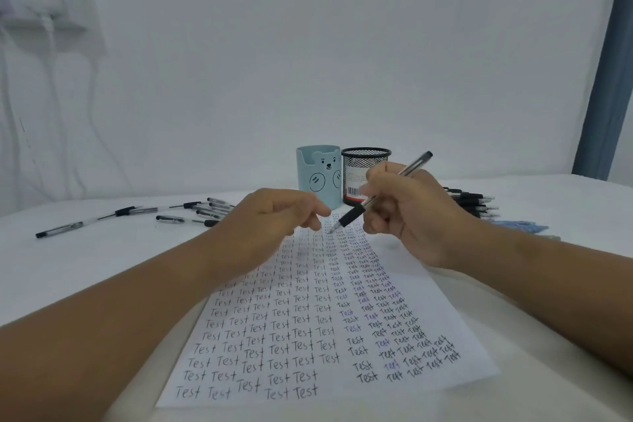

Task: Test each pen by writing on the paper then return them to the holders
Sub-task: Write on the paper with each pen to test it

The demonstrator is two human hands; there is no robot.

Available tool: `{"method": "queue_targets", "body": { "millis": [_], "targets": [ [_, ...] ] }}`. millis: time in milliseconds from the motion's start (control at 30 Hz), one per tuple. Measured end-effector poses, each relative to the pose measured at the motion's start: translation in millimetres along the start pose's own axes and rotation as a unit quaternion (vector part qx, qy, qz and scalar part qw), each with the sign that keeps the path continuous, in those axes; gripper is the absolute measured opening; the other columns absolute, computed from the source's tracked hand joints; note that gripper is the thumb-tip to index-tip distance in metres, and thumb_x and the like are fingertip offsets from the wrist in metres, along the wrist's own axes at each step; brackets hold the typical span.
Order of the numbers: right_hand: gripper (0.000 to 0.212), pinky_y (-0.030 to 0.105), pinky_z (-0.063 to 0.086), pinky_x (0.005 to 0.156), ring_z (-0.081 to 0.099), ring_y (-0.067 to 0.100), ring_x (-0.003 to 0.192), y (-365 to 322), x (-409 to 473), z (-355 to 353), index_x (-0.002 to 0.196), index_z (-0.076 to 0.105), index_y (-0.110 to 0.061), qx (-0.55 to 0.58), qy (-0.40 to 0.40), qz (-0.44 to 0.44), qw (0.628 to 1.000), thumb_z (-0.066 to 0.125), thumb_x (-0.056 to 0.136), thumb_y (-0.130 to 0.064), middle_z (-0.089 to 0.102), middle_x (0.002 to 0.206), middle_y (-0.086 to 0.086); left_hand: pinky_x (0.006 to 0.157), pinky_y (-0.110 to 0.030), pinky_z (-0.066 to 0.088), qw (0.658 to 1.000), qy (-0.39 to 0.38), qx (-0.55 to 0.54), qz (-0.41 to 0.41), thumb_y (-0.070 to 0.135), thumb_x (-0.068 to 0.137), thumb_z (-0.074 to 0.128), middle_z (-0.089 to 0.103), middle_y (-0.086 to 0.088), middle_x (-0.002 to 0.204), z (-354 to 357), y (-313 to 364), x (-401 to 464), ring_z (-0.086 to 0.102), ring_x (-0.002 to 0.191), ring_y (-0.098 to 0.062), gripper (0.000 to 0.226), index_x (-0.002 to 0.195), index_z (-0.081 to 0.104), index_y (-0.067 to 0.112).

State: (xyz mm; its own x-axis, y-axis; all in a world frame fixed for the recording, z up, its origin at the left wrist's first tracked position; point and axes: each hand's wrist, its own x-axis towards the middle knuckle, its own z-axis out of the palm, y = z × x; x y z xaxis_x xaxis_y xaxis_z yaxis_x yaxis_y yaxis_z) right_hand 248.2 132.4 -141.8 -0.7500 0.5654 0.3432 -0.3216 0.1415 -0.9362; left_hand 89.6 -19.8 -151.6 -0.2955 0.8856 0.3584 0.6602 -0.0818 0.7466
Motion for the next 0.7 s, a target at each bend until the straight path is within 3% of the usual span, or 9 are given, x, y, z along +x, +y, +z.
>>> {"method": "queue_targets", "body": {
  "millis": [33, 100, 133, 233, 300, 367, 500, 600, 700],
  "targets": [
    [0.016, 0.031, 0.042, 0.054, 0.048, 0.024, 0.045, -2.8, -2.0, -1.9, 0.081, 0.065, -0.011, 0.0, -0.016, 0.016, 1.0, 0.054, 0.093, -0.006, 0.052, 0.052, 0.006, 0.106, -0.048, 0.046, 1.0, -0.001, 0.007, -0.008, 0.059, 0.091, 0.043, 0.075, 0.013, 0.103, -1.5, -1.8, -0.7, 0.064, 0.108, -0.007, 0.043, 0.106, 0.076, 0.038],
    [0.023, 0.028, 0.044, 0.048, 0.058, 0.027, 0.052, -6.2, -5.3, -6.0, 0.101, 0.068, -0.005, -0.016, -0.065, 0.058, 0.996, 0.048, 0.096, -0.016, 0.065, 0.067, 0.015, 0.109, -0.047, 0.043, 0.999, -0.014, 0.025, -0.033, 0.062, 0.09, 0.04, 0.073, 0.018, 0.108, -3.5, -2.8, -3.6, 0.062, 0.11, 0.001, 0.044, 0.105, 0.076, 0.04],
    [0.027, 0.027, 0.044, 0.045, 0.06, 0.028, 0.054, -6.7, -5.9, -7.9, 0.1, 0.069, -0.003, -0.026, -0.084, 0.072, 0.993, 0.047, 0.096, -0.018, 0.067, 0.072, 0.017, 0.111, -0.047, 0.041, 0.998, -0.026, 0.034, -0.045, 0.062, 0.089, 0.042, 0.071, 0.021, 0.114, -4.2, -2.5, -5.0, 0.059, 0.114, 0.002, 0.043, 0.106, 0.075, 0.041],
    [0.014, 0.023, 0.038, 0.039, 0.052, 0.023, 0.048, -8.2, -9.1, -5.1, 0.073, 0.069, -0.011, -0.045, -0.108, 0.086, 0.989, 0.063, 0.084, -0.017, 0.056, 0.061, 0.011, 0.114, -0.046, 0.039, 0.993, -0.072, 0.068, -0.059, 0.059, 0.093, 0.055, 0.061, 0.027, 0.13, -5.3, -1.2, -7.8, 0.051, 0.126, 0.003, 0.026, 0.107, 0.074, 0.047],
    [0.03, 0.019, 0.026, 0.039, 0.041, 0.018, 0.043, -5.8, -10.7, -3.2, 0.058, 0.056, -0.018, -0.068, -0.12, 0.091, 0.986, 0.073, 0.082, -0.011, 0.04, 0.052, 0.003, 0.116, -0.044, 0.037, 0.988, -0.087, 0.123, -0.038, 0.063, 0.085, 0.067, 0.057, 0.031, 0.132, -6.5, -1.5, -7.5, 0.049, 0.128, 0.004, 0.028, 0.109, 0.071, 0.051],
    [0.033, 0.018, 0.019, 0.04, 0.037, 0.016, 0.04, -5.2, -14.6, -1.7, 0.061, 0.048, -0.017, -0.102, -0.15, 0.108, 0.977, 0.076, 0.079, -0.019, 0.035, 0.05, 0.001, 0.119, -0.043, 0.032, 0.981, -0.114, 0.158, -0.02, 0.064, 0.074, 0.072, 0.055, 0.033, 0.133, -6.9, -0.5, -7.7, 0.046, 0.132, 0.004, 0.04, 0.111, 0.068, 0.053],
    [0.028, 0.018, 0.032, 0.035, 0.053, 0.02, 0.046, -20.2, -27.8, 0.6, 0.083, 0.06, -0.01, -0.162, -0.238, 0.168, 0.943, 0.068, 0.081, -0.037, 0.052, 0.056, 0.007, 0.12, -0.044, 0.029, 0.968, -0.183, 0.172, -0.016, 0.068, 0.07, 0.077, 0.049, 0.034, 0.138, -3.8, 2.4, -9.9, 0.04, 0.136, 0.004, 0.051, 0.117, 0.063, 0.056],
    [0.03, 0.018, 0.033, 0.036, 0.048, 0.019, 0.043, -28.3, -36.8, -2.6, 0.069, 0.052, -0.008, -0.196, -0.261, 0.175, 0.929, 0.07, 0.08, -0.03, 0.051, 0.055, 0.007, 0.119, -0.047, 0.031, 0.962, -0.199, 0.187, -0.026, 0.083, 0.058, 0.072, 0.048, 0.033, 0.137, -1.4, 1.6, -7.6, 0.041, 0.137, 0.0, 0.067, 0.12, 0.059, 0.059],
    [0.044, 0.02, 0.027, 0.039, 0.032, 0.017, 0.04, -25.8, -52.2, -7.7, 0.058, 0.041, -0.01, -0.193, -0.234, 0.134, 0.943, 0.079, 0.075, -0.024, 0.041, 0.048, 0.007, 0.119, -0.046, 0.03, 0.957, -0.207, 0.201, -0.027, 0.086, 0.056, 0.069, 0.047, 0.035, 0.137, -1.8, 1.9, -5.2, 0.041, 0.136, 0.001, 0.07, 0.121, 0.057, 0.061]
  ]
}}
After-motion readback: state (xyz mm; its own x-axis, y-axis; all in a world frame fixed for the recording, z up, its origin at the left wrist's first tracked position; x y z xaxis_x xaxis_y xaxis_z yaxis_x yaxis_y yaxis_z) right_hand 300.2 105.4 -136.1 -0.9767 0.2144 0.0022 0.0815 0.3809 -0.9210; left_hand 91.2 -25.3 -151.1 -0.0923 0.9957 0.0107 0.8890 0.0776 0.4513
